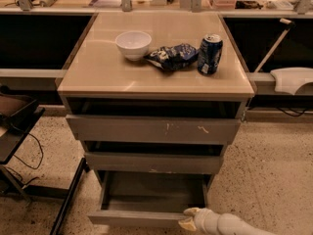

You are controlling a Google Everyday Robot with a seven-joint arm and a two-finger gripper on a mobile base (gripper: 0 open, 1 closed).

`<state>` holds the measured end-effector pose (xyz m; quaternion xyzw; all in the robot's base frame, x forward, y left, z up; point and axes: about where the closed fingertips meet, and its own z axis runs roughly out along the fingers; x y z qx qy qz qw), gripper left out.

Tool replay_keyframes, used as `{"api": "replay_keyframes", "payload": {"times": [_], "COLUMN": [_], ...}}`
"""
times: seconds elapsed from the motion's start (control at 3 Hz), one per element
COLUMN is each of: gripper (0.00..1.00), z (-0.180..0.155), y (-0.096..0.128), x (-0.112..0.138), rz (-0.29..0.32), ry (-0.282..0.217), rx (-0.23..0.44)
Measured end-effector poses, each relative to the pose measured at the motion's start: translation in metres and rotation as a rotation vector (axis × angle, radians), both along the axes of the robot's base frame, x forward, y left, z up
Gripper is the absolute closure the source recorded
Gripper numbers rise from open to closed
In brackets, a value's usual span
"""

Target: Open bottom drawer

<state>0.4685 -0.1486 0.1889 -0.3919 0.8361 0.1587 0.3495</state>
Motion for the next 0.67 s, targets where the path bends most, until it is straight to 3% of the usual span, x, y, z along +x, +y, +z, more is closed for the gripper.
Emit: {"api": "replay_keyframes", "payload": {"times": [0.33,0.67], "gripper": [1.00,1.00], "z": [-0.0053,-0.0006], "y": [-0.0048,-0.0045], "x": [-0.0183,-0.0187], "rz": [0.001,0.001], "ry": [0.018,0.018], "rx": [0.004,0.004]}}
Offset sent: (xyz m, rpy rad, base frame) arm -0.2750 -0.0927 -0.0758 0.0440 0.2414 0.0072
